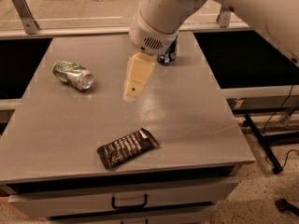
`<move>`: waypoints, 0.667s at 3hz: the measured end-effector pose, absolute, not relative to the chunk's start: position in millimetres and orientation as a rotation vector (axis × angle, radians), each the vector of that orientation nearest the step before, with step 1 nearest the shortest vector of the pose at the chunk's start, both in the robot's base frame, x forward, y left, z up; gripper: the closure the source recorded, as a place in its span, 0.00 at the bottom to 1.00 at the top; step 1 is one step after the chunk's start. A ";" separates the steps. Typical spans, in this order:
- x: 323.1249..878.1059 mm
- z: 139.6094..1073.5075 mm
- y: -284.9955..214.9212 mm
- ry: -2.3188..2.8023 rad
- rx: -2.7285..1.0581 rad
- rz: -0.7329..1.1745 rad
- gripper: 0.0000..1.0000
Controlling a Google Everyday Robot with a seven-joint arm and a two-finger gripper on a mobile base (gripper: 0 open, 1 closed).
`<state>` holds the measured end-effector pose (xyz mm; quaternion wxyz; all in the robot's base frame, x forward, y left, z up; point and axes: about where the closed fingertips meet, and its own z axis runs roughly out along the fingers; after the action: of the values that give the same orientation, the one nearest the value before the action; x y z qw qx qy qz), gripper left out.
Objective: Place green can upright
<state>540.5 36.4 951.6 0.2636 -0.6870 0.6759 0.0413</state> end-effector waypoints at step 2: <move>563.1 950.0 75.9 1.807 -1.802 0.163 0.00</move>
Offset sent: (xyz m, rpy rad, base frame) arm 0.0623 0.1015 -0.0058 0.1713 -0.0004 -0.0404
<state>563.1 75.9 950.0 0.2878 -0.6749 0.6768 0.0611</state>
